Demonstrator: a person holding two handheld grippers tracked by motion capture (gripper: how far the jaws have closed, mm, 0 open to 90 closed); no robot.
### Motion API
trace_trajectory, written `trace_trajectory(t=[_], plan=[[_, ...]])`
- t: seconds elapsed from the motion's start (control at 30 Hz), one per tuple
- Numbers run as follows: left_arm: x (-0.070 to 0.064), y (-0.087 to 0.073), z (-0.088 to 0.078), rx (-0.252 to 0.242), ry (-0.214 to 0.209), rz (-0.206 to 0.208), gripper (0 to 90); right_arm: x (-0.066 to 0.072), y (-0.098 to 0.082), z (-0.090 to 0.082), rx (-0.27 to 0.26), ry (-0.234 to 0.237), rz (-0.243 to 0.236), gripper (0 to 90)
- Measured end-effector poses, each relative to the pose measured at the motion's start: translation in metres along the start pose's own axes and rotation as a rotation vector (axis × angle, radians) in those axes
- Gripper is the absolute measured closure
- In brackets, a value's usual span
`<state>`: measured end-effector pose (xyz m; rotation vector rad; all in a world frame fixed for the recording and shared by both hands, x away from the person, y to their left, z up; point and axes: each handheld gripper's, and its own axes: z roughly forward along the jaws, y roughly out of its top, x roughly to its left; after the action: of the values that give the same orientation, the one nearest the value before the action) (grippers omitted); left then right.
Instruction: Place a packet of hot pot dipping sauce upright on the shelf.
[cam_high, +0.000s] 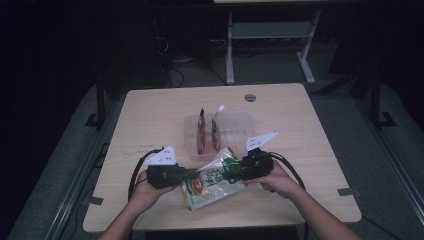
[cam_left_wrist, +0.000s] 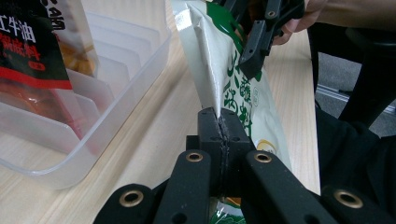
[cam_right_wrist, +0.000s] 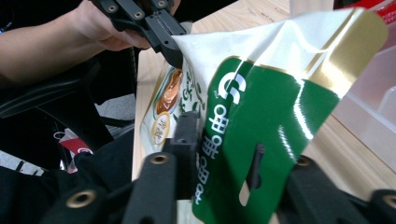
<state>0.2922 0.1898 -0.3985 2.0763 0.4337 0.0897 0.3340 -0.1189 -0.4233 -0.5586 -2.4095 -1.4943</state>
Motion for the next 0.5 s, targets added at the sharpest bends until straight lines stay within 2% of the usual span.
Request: trace_trajectory(t=[0.2, 0.3, 0.43, 0.5], plan=[[0.0005, -0.0011, 0.0013, 0.000, 0.001, 0.005, 89.6, -0.0003, 0.0002, -0.0004, 0.020, 0.029, -0.026, 82.8], [0.0013, -0.0014, 0.0024, 0.004, -0.002, 0.006, 89.4, -0.0022, -0.0003, -0.0001, 0.028, 0.053, -0.009, 86.3], [0.0025, -0.0019, 0.0044, 0.010, 0.005, 0.009, 88.7, -0.0027, -0.0004, -0.0007, 0.029, 0.065, -0.013, 89.2], [0.0035, -0.0021, 0.0058, 0.025, 0.014, 0.013, 86.7, -0.0018, 0.0001, -0.0013, 0.035, 0.054, -0.018, 89.8]])
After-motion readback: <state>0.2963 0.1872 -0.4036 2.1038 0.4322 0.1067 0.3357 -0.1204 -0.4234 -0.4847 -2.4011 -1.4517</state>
